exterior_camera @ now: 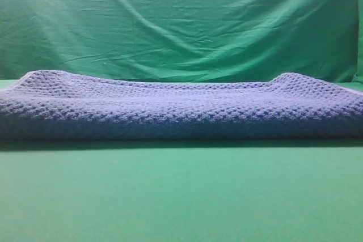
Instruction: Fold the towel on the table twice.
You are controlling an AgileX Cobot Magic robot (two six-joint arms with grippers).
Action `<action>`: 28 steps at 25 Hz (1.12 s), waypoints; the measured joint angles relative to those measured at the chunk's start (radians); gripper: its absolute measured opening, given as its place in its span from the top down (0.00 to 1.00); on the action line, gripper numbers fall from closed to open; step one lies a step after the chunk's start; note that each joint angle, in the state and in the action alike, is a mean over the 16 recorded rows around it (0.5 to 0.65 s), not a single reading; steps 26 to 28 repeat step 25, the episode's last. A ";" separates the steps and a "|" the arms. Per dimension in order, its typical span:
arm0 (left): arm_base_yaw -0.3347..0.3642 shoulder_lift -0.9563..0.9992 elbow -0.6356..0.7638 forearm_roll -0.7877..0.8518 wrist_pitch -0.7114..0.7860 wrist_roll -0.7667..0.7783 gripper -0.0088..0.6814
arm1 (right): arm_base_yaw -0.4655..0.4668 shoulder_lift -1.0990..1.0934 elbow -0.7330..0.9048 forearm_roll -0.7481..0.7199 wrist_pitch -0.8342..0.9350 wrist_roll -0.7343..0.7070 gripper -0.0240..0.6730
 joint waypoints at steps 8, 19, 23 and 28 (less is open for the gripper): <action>0.005 -0.003 0.000 0.000 0.000 0.000 0.99 | -0.026 0.000 0.000 0.000 0.000 0.000 0.97; 0.005 -0.003 0.000 -0.001 0.000 0.000 0.99 | -0.027 0.000 0.000 0.000 0.000 0.000 0.97; 0.005 -0.003 0.000 -0.002 0.000 0.000 0.99 | -0.027 0.000 0.000 0.000 0.000 0.000 0.97; 0.005 -0.003 0.000 -0.002 0.000 0.000 0.99 | -0.027 0.000 0.000 0.000 0.000 0.000 0.97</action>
